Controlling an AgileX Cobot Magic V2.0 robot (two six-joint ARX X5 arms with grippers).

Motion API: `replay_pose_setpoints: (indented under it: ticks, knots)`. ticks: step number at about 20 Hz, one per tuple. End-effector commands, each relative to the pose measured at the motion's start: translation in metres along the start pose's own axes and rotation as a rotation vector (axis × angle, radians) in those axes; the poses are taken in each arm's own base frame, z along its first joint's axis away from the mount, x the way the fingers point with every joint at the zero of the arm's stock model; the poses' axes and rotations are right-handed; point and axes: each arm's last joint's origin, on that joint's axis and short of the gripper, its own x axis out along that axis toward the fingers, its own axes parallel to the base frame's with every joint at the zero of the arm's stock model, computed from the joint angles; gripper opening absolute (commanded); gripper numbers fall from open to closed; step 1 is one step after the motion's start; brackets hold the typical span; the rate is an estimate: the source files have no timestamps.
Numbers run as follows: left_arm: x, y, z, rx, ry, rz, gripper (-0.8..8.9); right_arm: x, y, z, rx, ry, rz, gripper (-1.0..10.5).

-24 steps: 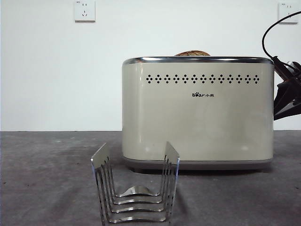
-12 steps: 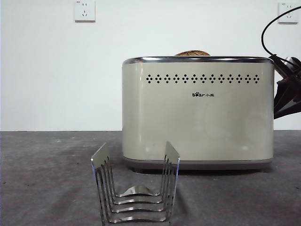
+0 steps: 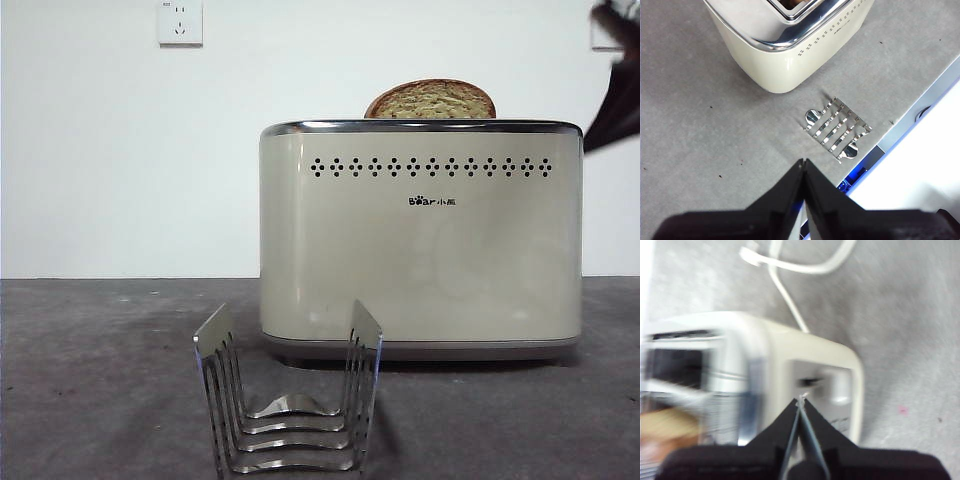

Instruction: Pick up a slice of bread from the rack,put the bread on the toaster,press the button

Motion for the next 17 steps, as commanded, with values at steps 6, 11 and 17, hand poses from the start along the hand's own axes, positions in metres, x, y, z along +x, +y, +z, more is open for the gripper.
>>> replay_pose_setpoints:
  ticks: [6, 11, 17]
  knots:
    - [-0.003, 0.001, -0.002, 0.014, -0.011, 0.003, -0.07, -0.094, 0.088, -0.047, -0.222, -0.242, -0.036, -0.1]
    - [-0.022, 0.003, -0.012, 0.033, -0.073, -0.006, -0.03, -0.171, 0.152, -0.096, -0.359, -0.504, -0.262, 0.0]
    - [-0.040, 0.005, -0.019, 0.030, -0.135, -0.014, -0.03, -0.217, 0.190, -0.130, -0.372, -0.563, -0.403, 0.0]
